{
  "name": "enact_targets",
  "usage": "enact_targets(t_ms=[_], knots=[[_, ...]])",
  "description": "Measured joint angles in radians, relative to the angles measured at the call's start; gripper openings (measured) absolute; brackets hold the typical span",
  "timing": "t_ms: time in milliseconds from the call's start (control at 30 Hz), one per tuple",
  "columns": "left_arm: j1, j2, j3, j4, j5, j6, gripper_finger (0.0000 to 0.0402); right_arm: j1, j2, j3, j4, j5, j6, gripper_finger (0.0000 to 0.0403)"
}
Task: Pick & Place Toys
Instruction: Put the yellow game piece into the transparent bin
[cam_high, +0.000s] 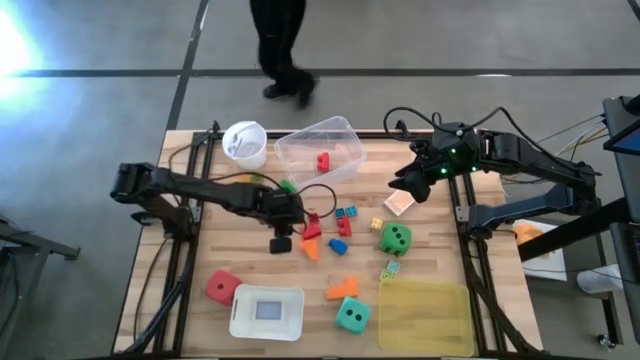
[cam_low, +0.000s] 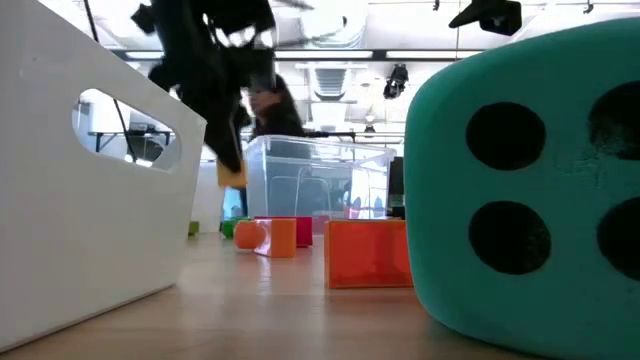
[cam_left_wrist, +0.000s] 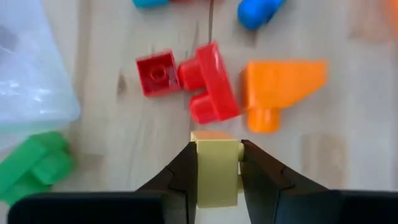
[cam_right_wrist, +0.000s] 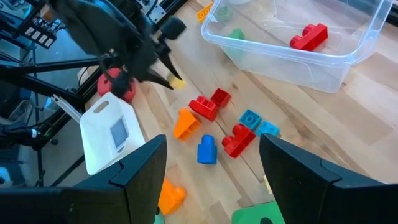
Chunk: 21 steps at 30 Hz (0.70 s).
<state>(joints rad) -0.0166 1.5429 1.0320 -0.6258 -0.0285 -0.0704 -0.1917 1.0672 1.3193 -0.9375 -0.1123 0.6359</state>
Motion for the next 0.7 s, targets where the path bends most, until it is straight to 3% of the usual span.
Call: enact_targets(t_ms=[133,300,700], knots=[[0.0,-0.081,0.041,-0.012,-0.008,-0.084,0.0088,0.0,0.0,0.0,0.0,0.0,0.0,0.025],[0.004,-0.136,0.114,-0.024,-0.09,-0.118,0.0088,0.0,0.0,0.0,0.0,0.0,0.0,0.025],[0.183,-0.038,0.361,-0.095,-0.084,-0.051,0.0088,0.0,0.0,0.0,0.018,0.008,0.008,0.025]])
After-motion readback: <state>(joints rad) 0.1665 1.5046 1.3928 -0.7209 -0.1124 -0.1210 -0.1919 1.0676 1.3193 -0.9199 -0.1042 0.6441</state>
